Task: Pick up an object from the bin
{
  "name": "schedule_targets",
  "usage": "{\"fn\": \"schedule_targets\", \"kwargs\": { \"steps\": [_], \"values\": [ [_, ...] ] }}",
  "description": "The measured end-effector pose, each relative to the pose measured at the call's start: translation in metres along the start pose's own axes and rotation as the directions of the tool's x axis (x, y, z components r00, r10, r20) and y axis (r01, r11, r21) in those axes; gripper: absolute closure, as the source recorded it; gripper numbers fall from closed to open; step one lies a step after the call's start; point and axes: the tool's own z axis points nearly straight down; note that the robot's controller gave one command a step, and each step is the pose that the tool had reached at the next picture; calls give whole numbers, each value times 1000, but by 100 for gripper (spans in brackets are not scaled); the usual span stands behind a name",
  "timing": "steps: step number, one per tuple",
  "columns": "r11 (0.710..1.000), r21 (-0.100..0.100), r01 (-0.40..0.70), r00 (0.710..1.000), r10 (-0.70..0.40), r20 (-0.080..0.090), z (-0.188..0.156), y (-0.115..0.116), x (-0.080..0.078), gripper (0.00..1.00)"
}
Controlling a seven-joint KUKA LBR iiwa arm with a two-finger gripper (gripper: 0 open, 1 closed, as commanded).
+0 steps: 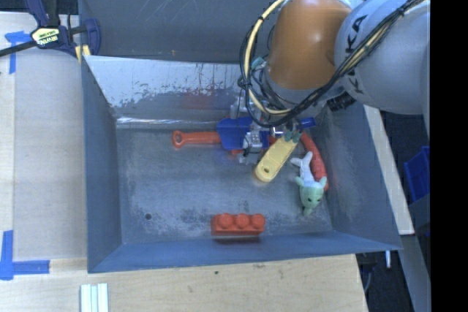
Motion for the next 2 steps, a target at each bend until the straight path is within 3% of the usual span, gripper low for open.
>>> {"fn": "schedule_targets", "kwargs": {
  "steps": [1,2],
  "values": [
    [1000,0,-1,1000,1,8,-5,0,-2,0],
    [996,0,-94,996,94,1,88,-6,-21,0]
  ]
}}
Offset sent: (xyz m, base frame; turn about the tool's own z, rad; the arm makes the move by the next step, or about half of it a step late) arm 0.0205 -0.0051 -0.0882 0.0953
